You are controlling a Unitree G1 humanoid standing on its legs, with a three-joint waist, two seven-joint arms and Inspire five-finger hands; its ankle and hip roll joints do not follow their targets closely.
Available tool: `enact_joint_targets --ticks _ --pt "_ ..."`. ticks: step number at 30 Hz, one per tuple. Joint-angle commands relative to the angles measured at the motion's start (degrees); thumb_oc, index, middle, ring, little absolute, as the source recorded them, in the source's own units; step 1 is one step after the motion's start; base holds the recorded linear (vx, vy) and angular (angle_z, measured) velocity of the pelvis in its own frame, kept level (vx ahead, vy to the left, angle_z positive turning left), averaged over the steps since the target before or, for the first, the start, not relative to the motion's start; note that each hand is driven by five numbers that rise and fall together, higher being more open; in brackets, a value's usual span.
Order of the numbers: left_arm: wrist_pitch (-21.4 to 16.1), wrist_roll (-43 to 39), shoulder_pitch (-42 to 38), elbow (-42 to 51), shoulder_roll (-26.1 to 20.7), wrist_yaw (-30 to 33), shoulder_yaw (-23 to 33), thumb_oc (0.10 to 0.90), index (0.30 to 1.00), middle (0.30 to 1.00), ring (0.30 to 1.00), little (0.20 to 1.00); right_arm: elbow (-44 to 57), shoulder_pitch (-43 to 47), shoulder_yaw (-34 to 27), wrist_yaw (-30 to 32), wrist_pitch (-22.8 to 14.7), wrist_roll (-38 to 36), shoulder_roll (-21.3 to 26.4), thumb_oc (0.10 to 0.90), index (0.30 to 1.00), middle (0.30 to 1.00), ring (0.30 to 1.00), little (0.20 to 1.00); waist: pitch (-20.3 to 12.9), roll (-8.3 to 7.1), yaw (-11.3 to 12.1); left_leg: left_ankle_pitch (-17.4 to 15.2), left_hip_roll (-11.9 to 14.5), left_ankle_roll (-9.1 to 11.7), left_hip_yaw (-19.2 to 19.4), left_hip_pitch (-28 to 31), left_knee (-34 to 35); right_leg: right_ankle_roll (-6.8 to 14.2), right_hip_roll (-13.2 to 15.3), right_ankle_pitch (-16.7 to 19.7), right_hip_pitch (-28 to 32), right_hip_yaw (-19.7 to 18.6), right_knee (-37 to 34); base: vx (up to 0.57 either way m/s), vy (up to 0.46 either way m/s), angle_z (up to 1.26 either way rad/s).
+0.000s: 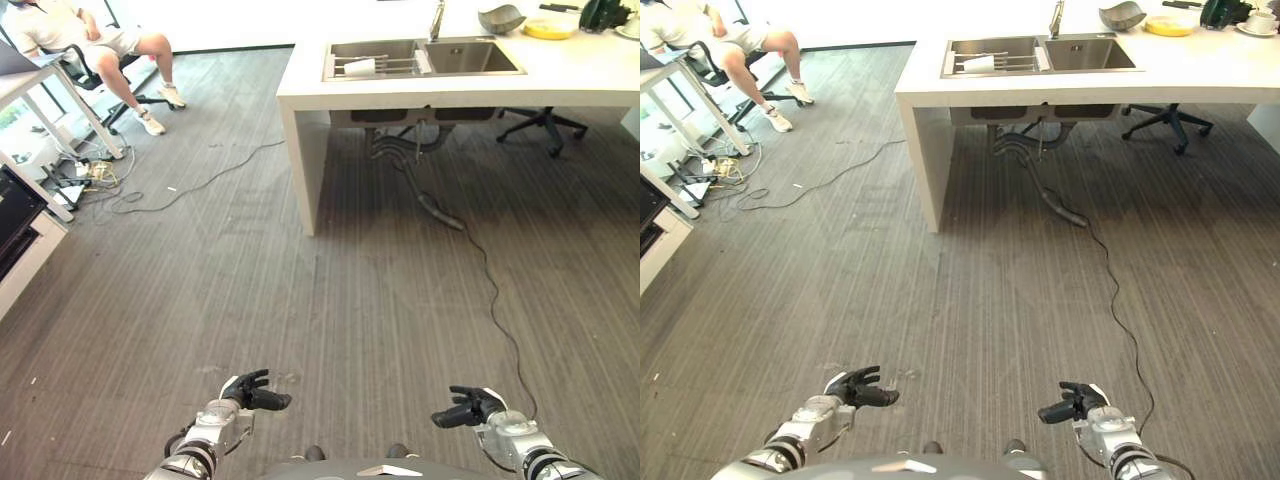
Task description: Place the dishes in the dishwasher.
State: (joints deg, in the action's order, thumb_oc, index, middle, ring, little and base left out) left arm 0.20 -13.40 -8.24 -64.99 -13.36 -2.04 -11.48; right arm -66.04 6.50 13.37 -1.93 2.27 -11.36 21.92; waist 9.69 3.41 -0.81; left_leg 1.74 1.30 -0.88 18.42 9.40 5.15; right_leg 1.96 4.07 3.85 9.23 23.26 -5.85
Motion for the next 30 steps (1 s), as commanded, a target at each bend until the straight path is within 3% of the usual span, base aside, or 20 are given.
enact_joint_targets --ticks 1,30 --pt "-2.05 2.69 -6.16 -4.02 -0.72 -0.35 -3.10 0.800 0.900 0.900 0.900 0.900 -1.03 4.56 -0.48 0.42 -2.06 -0.99 1.44 0.800 0.900 0.900 0.900 0.900 -0.84 -0.88 0.18 -2.56 1.22 4.97 0.93 -0.18 -0.15 6.82 2.81 -5.37 1.87 0.51 0.85 0.00 0.000 0.00" --pt "-1.97 2.81 -3.16 -7.72 2.10 0.95 -2.07 0.800 0.900 0.900 0.900 0.900 -5.64 1.28 -1.43 0.15 -2.17 -2.88 -0.66 0.800 0.900 0.900 0.900 0.900 -1.56 -1.16 0.48 -2.62 0.98 4.80 -0.45 -0.71 -0.15 6.56 2.59 -5.72 1.71 0.41 0.85 0.00 0.000 0.00"
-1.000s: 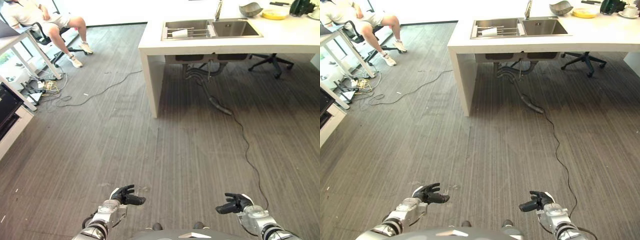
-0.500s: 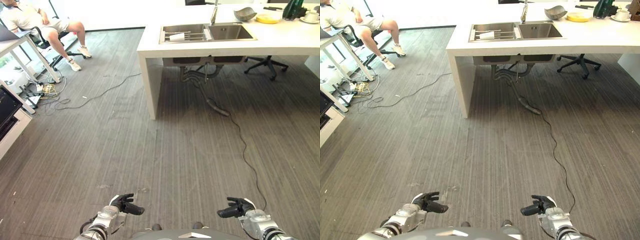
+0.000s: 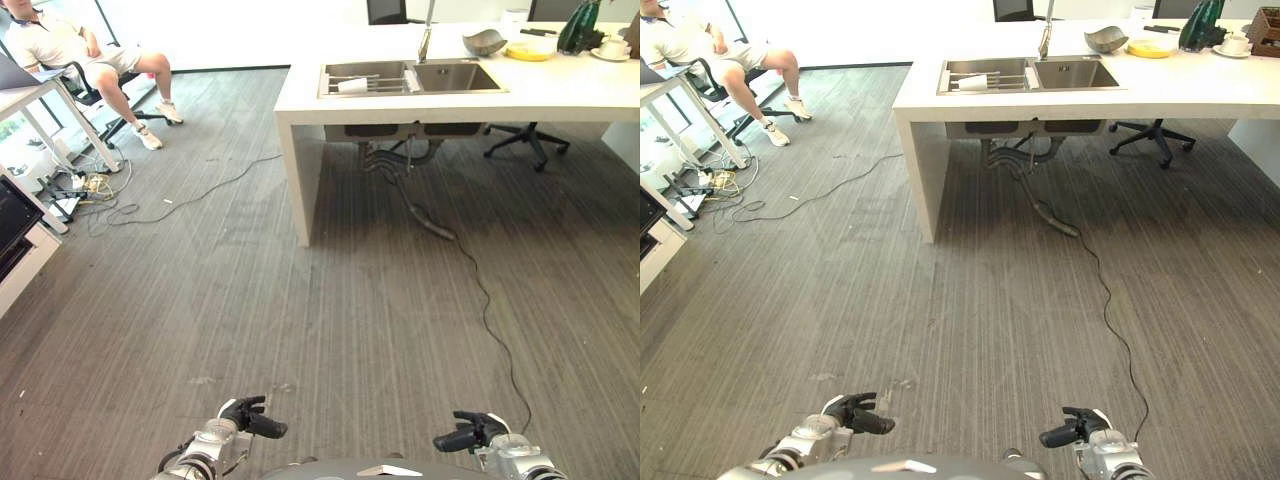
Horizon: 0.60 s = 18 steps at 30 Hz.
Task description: Place the dishes in the dishwasher.
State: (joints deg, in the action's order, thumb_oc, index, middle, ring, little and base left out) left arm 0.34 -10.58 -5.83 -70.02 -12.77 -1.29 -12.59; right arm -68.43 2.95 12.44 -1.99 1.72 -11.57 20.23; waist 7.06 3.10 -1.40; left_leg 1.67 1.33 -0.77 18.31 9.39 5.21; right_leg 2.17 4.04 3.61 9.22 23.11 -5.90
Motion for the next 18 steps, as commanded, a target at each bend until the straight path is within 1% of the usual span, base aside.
enact_joint_targets --ticks 1,18 --pt "-2.10 0.00 -5.56 -2.70 1.51 0.20 -0.97 0.800 0.900 0.900 0.900 0.900 -3.24 4.83 -0.51 0.20 -1.62 -2.67 1.03 0.800 0.900 0.900 0.900 0.900 1.06 -0.85 1.06 -2.56 0.94 4.70 -0.34 -0.70 -0.21 6.34 2.62 -5.48 1.73 0.56 0.90 0.00 0.000 0.00" --pt "-1.92 -0.22 -5.19 -2.07 1.87 0.70 -1.72 0.800 0.900 0.900 0.900 0.900 -2.29 3.86 -0.51 0.66 -1.28 -2.47 0.30 0.800 0.900 0.900 0.900 0.900 0.77 -0.89 0.92 -2.74 0.56 4.49 -0.29 -1.30 -0.21 6.50 3.00 -5.11 0.92 0.56 0.90 0.00 0.000 0.00"
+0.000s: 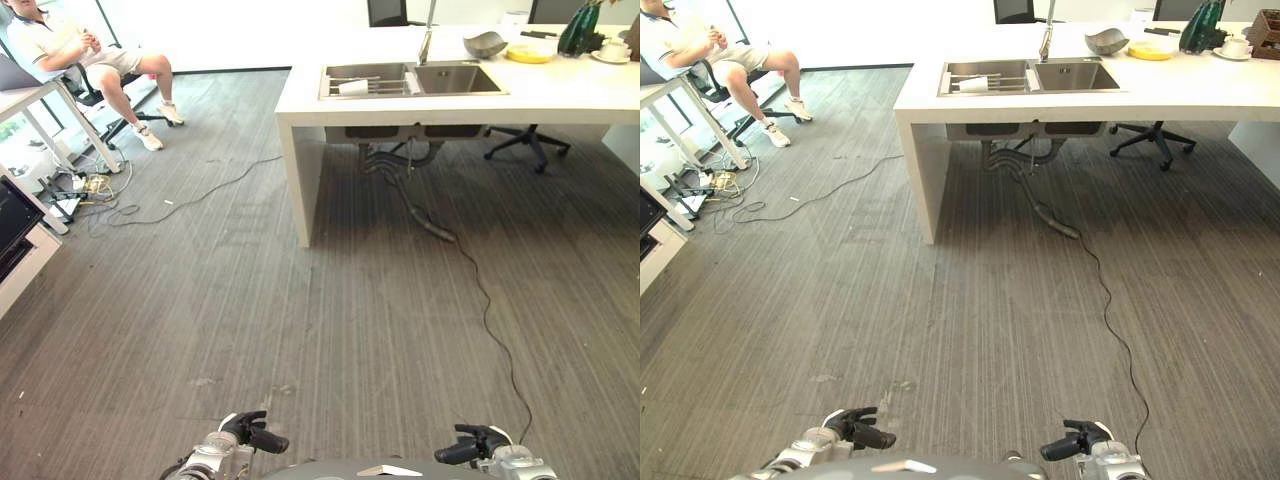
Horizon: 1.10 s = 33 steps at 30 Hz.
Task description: Place the dishes in the dishwasher.
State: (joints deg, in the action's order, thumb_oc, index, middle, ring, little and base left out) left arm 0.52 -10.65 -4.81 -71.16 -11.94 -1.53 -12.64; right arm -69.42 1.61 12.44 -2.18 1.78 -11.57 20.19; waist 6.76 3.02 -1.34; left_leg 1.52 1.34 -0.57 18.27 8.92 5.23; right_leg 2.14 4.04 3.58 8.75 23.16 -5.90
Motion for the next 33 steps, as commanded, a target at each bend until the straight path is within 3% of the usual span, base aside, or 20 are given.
enact_joint_targets --ticks 1,14,17,20,21,22,25,29,30,31,33 --pt "-2.17 -0.16 -6.22 -0.95 1.08 0.89 -1.68 0.800 0.900 0.900 0.900 0.900 -1.31 5.12 -0.56 0.92 -1.40 -2.64 0.26 0.800 0.900 0.900 0.900 0.900 1.06 -0.81 0.86 -2.64 0.53 4.26 -0.24 -0.81 -0.23 6.53 3.06 -5.09 1.42 0.49 0.90 0.00 0.000 0.00" --pt "-2.15 -4.00 -6.03 2.61 1.05 1.43 -0.80 0.800 0.900 0.900 0.900 0.900 -0.25 5.44 -0.11 0.97 -1.12 -1.97 0.21 0.800 0.900 0.900 0.900 0.900 1.73 -1.77 0.97 -3.86 -0.59 2.91 -0.06 -0.50 -0.23 7.03 4.06 -4.79 0.41 -0.17 3.16 0.02 0.034 0.00" --pt "-2.28 -4.65 -6.47 3.86 0.76 1.57 -1.14 0.800 0.900 0.900 0.900 0.900 0.16 6.15 0.14 0.88 -0.99 -1.87 0.25 0.800 0.900 0.900 0.900 0.900 2.20 -1.60 1.30 -4.26 -1.06 1.75 0.23 -0.69 -0.23 7.24 5.43 -6.08 -2.91 -1.04 9.30 0.01 0.128 -0.08" --pt "-2.12 -5.63 -7.16 5.24 0.32 1.50 -1.53 0.800 0.900 0.900 0.900 0.900 0.33 7.02 0.15 0.76 -0.82 -1.77 0.42 0.800 0.900 0.900 0.900 0.900 3.24 -1.03 1.73 -4.83 -1.60 0.11 0.11 -0.08 -0.23 7.65 7.91 -8.43 -7.20 -1.08 20.13 0.02 0.120 -0.18" --pt "-2.11 -5.63 -7.17 5.24 0.32 1.50 -1.53 0.800 0.900 0.900 0.900 0.900 0.33 7.02 0.14 0.76 -0.82 -1.77 0.42 0.800 0.900 0.900 0.900 0.900 3.22 -1.07 1.75 -4.84 -1.66 0.09 0.14 -0.11 -0.23 7.66 7.99 -8.52 -7.33 -1.14 20.32 0.07 0.174 -0.10" --pt "-1.98 -5.88 -7.65 6.62 0.39 1.26 -2.07 0.800 0.900 0.900 0.900 0.900 0.57 7.43 -0.14 0.61 -0.72 -1.94 0.65 0.800 0.900 0.900 0.900 0.900 4.26 -0.91 1.70 -6.21 -2.41 -1.24 0.04 0.81 -1.15 8.60 10.30 -7.89 -10.11 -0.79 29.32 0.10 0.169 -0.07" --pt "-1.63 -5.83 -8.13 7.25 -0.32 1.57 -2.22 0.800 0.900 0.900 0.900 0.900 0.70 7.08 -0.66 0.64 -0.46 -2.57 0.32 0.800 0.900 0.900 0.900 0.900 5.57 -0.70 1.26 -8.28 -2.73 -1.99 -0.60 2.11 -2.90 8.68 11.58 -6.28 -14.91 -2.14 37.66 0.15 0.089 -0.02" --pt "-1.94 -4.69 -8.83 6.80 -0.98 1.41 -2.66 0.800 0.900 0.900 0.900 0.900 1.26 6.23 -1.04 0.66 -0.62 -3.24 0.66 0.800 0.900 0.900 0.900 0.900 6.04 -0.48 0.12 -9.38 -2.65 -0.64 -2.54 3.99 -2.43 8.26 9.79 -4.45 -17.26 -5.95 24.06 0.24 -0.064 0.09" --pt "-1.95 -4.69 -8.83 6.79 -0.97 1.41 -2.66 0.800 0.900 0.900 0.900 0.900 1.26 6.22 -1.04 0.66 -0.62 -3.24 0.67 0.800 0.900 0.900 0.900 0.900 6.07 -0.43 0.13 -9.38 -2.59 -0.62 -2.54 4.04 -2.41 8.26 9.71 -4.39 -17.15 -5.91 23.93 0.30 -0.143 0.13" --pt "-2.08 -4.04 -9.74 6.19 -1.42 1.33 -2.88 0.800 0.900 0.900 0.900 0.900 1.23 5.95 -1.62 0.75 -0.58 -3.69 1.01 0.800 0.900 0.900 0.900 0.900 6.42 -0.79 -0.97 -9.91 -2.57 0.62 -3.79 5.07 -1.59 9.82 10.12 -0.23 -19.43 -9.19 14.51 0.34 -0.160 0.25" --pt "-2.23 -3.61 -10.14 5.44 -1.85 1.22 -2.48 0.800 0.900 0.900 0.900 0.900 0.83 4.97 -2.22 0.40 -0.46 -3.39 0.91 0.800 0.900 0.900 0.900 0.900 6.22 -1.32 -1.85 -10.95 -2.63 1.74 -4.94 6.95 -0.97 11.25 11.21 3.55 -21.81 -10.65 9.04 0.45 -0.177 0.38"
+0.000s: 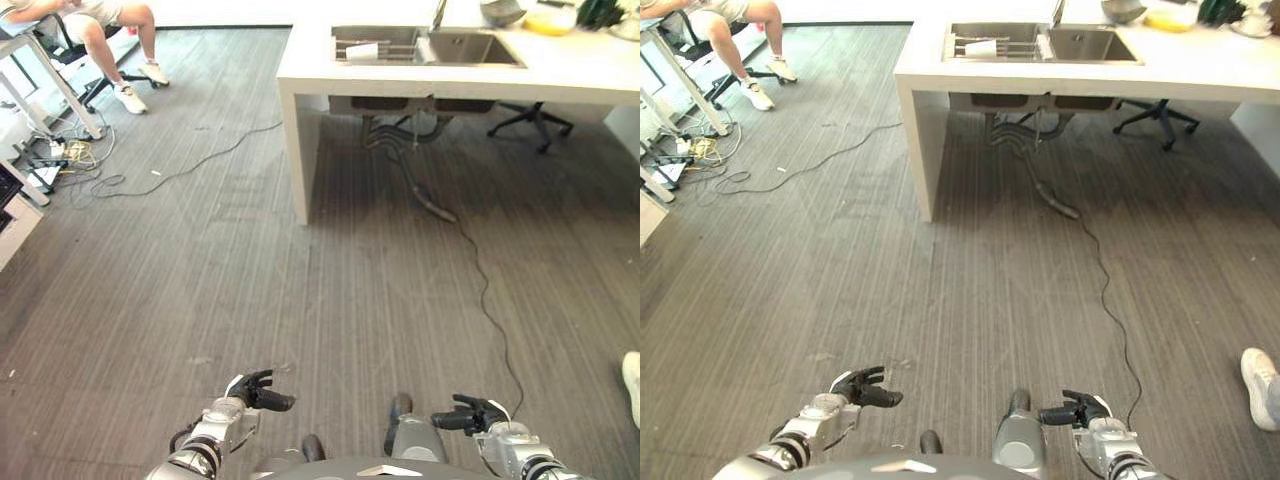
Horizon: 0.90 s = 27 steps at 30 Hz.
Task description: Place the dishes in the dishwasher.
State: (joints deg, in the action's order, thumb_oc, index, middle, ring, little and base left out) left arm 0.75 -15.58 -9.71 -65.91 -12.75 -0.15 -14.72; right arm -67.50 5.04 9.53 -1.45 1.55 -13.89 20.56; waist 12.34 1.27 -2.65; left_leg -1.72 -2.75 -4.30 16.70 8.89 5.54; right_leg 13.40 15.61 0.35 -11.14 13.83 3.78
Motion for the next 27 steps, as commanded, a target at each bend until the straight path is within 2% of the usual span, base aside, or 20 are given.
enact_joint_targets --ticks 1,5,6,7,8,9,10,11,12,13,14,15,17,19,20,21,22,23,25,27 --pt "-2.48 1.36 -5.18 0.04 -1.15 -0.25 -0.32 0.800 0.900 0.900 0.900 0.900 -1.39 1.03 0.54 -0.52 -0.19 -0.89 0.46 0.800 0.900 0.900 0.900 0.900 0.50 0.28 -0.76 -8.44 1.47 5.73 -3.78 8.03 -1.20 0.50 0.07 8.20 -2.53 -0.79 -1.50 0.28 -0.093 0.30" --pt "-2.69 0.54 -4.73 0.32 -1.29 -0.55 0.27 0.800 0.900 0.900 0.900 0.900 -2.89 -0.19 -0.18 -1.24 -0.09 -0.65 0.61 0.800 0.900 0.900 0.900 0.900 -0.56 -0.15 -1.08 -11.58 2.41 6.47 -5.27 10.73 -2.86 0.25 0.54 8.82 -2.30 3.00 0.47 0.42 -0.223 0.23" --pt "-2.83 -0.37 -4.41 0.83 -1.20 -0.43 0.47 0.800 0.900 0.900 0.900 0.900 -3.81 -0.35 0.19 -1.62 -0.13 -0.15 0.98 0.800 0.900 0.900 0.900 0.900 -1.08 0.59 -1.36 -10.50 5.36 7.60 -5.45 10.38 -7.68 -0.99 -1.31 7.06 -1.68 3.79 2.55 0.41 -0.339 0.63" --pt "-2.80 -1.38 -4.28 0.94 -1.16 -0.35 0.61 0.800 0.900 0.900 0.900 0.900 -4.32 -0.12 0.64 -1.63 -0.14 0.16 1.16 0.800 0.900 0.900 0.900 0.900 -1.29 0.80 -1.54 -8.09 6.78 8.39 -6.05 8.85 -11.76 -2.17 -2.53 5.92 -1.54 3.67 3.71 0.41 -0.338 0.53" --pt "-2.80 -1.38 -4.28 0.94 -1.16 -0.35 0.61 0.800 0.900 0.900 0.900 0.900 -4.32 -0.12 0.64 -1.63 -0.14 0.16 1.16 0.800 0.900 0.900 0.900 0.900 -1.29 0.80 -1.54 -8.09 6.78 8.39 -6.05 8.85 -11.76 -2.17 -2.53 5.92 -1.54 3.67 3.71 0.28 -0.250 0.60" --pt "-2.88 -2.06 -3.90 1.32 -1.20 -0.64 0.63 0.800 0.900 0.900 0.900 0.900 -5.21 -0.06 0.81 -1.79 -0.01 0.71 1.21 0.800 0.900 0.900 0.900 0.900 -1.49 1.36 -1.19 -4.04 8.80 9.63 -6.22 7.20 -17.27 -3.77 -4.43 3.72 -0.32 4.14 4.76 0.30 -0.280 0.14" --pt "-2.87 -2.29 -3.46 1.84 -1.31 -0.95 0.35 0.800 0.900 0.900 0.900 0.900 -6.11 -0.38 1.19 -1.86 0.27 1.12 1.14 0.800 0.900 0.900 0.900 0.900 -1.88 1.24 -0.80 -0.60 10.39 9.62 -6.72 4.65 -22.99 -5.46 -5.52 1.98 1.24 5.06 4.49 0.30 -0.280 0.18" --pt "-2.87 -2.29 -3.46 1.84 -1.31 -0.95 0.35 0.800 0.900 0.900 0.900 0.900 -6.11 -0.38 1.19 -1.86 0.27 1.12 1.14 0.800 0.900 0.900 0.900 0.900 -1.88 1.24 -0.80 -0.60 10.39 9.62 -6.72 4.65 -22.99 -5.46 -5.52 1.98 1.24 5.06 4.49 0.51 -0.670 -0.19" --pt "-2.03 -3.87 -3.24 5.59 -2.33 -1.13 -0.59 0.800 0.900 0.900 0.900 0.900 -6.48 -1.18 1.26 -1.56 0.16 0.83 1.96 0.800 0.900 0.900 0.900 0.900 0.04 -0.13 1.20 11.87 14.66 10.40 -9.41 -6.60 -47.16 -10.77 -9.58 -2.29 8.03 5.42 1.76 0.47 -0.687 0.04" --pt "-1.87 -4.17 -3.21 6.57 -2.88 -0.71 -0.67 0.800 0.900 0.900 0.900 0.900 -6.77 -1.18 1.15 -1.11 0.22 0.82 2.48 0.800 0.900 0.900 0.900 0.900 0.94 -0.83 1.82 12.60 16.60 10.01 -7.97 -9.12 -51.16 -12.10 -10.65 -3.36 10.23 5.59 0.70 0.59 -0.791 0.08" --pt "-1.73 -5.36 -3.61 8.14 -3.40 -0.66 -0.90 0.800 0.900 0.900 0.900 0.900 -7.08 -0.99 1.32 -0.98 0.54 0.77 2.85 0.800 0.900 0.900 0.900 0.900 1.71 -1.21 2.72 10.90 16.39 9.18 -7.92 -12.81 -53.03 -12.85 -11.36 -4.41 12.03 5.15 0.02 0.33 -0.300 -0.04" --pt "-1.93 -6.63 -4.05 9.49 -3.56 -0.44 -0.88 0.800 0.900 0.900 0.900 0.900 -7.45 -0.88 1.41 -0.87 0.68 0.58 3.02 0.800 0.900 0.900 0.900 0.900 2.26 -1.17 3.59 8.15 14.01 8.66 -8.91 -16.45 -53.17 -12.78 -11.74 -4.82 13.77 4.60 -0.58 0.37 -0.172 -0.17" --pt "-2.93 -9.93 -3.88 14.84 -4.25 -0.41 0.09 0.800 0.900 0.900 0.900 0.900 -7.86 -1.24 1.30 -1.21 0.74 0.41 2.90 0.800 0.900 0.900 0.900 0.900 2.05 -1.26 5.96 5.83 8.58 8.41 -8.96 -21.59 -45.92 -11.38 -12.60 -5.12 17.36 3.41 -3.46 0.43 -0.075 -0.16" --pt "-4.20 -13.31 -3.36 22.59 -6.12 0.09 1.48 0.800 0.900 0.900 0.900 0.900 -7.72 -2.12 0.77 -1.53 0.23 -0.21 2.93 0.800 0.900 0.900 0.900 0.900 1.69 -0.51 8.27 5.96 7.81 8.76 -8.11 -22.91 -32.57 -10.00 -13.60 -5.79 20.19 2.77 -6.01 0.45 -0.042 -0.49" --pt "-5.06 -15.06 -3.06 27.41 -7.21 0.18 2.70 0.800 0.900 0.900 0.900 0.900 -7.58 -2.27 0.45 -1.57 -0.03 -0.43 2.89 0.800 0.900 0.900 0.900 0.900 1.47 -0.07 9.35 6.67 6.88 8.56 -7.88 -22.91 -23.23 -9.49 -14.23 -6.27 21.39 2.55 -6.87 0.49 -0.017 -0.60" --pt "-5.91 -16.62 -2.46 32.64 -8.78 0.21 4.40 0.800 0.900 0.900 0.900 0.900 -7.72 -2.34 0.07 -1.67 -0.32 -0.13 2.87 0.800 0.900 0.900 0.900 0.900 1.29 0.63 10.92 9.91 5.09 8.96 -9.17 -22.69 -14.14 -9.17 -15.59 -6.70 22.92 1.75 -7.67 0.48 -0.011 -0.32" --pt "-6.22 -17.77 -2.07 37.00 -10.38 -0.30 5.33 0.800 0.900 0.900 0.900 0.900 -7.89 -2.75 -0.65 -1.72 -0.47 -0.12 2.84 0.800 0.900 0.900 0.900 0.900 1.40 1.03 11.82 11.58 4.11 9.53 -10.02 -23.11 -8.09 -9.08 -16.62 -7.44 24.32 1.08 -7.94 0.47 -0.035 -0.20" --pt "-6.65 -19.28 -1.68 40.81 -11.84 -0.69 6.50 0.800 0.900 0.900 0.900 0.900 -8.28 -3.02 -1.36 -1.83 -0.64 -0.22 2.75 0.800 0.900 0.900 0.900 0.900 1.40 1.15 12.34 12.72 3.74 10.24 -8.93 -24.01 -3.61 -9.14 -17.34 -8.16 25.41 0.65 -8.14 0.42 -0.060 -0.28" --pt "-7.31 -21.12 -0.16 48.64 -15.43 -1.88 9.51 0.800 0.900 0.900 0.900 0.900 -9.61 -2.99 -3.03 -2.45 -0.55 -0.34 2.47 0.800 0.900 0.900 0.900 0.900 1.15 1.41 13.36 13.18 3.62 10.49 -3.94 -26.07 -0.90 -9.32 -18.89 -9.65 27.62 -0.11 -8.32 0.43 -0.044 -0.46" --pt "-7.84 -21.76 1.36 55.76 -17.80 -2.55 12.23 0.800 0.900 0.900 0.900 0.900 -10.70 -3.07 -3.51 -3.64 -0.07 -0.46 1.55 0.800 0.900 0.900 0.900 0.900 -0.62 0.94 14.39 13.39 3.16 8.25 -1.22 -24.19 -0.54 -9.17 -19.96 -10.98 29.28 -1.59 -7.94 0.53 0.005 -0.67"
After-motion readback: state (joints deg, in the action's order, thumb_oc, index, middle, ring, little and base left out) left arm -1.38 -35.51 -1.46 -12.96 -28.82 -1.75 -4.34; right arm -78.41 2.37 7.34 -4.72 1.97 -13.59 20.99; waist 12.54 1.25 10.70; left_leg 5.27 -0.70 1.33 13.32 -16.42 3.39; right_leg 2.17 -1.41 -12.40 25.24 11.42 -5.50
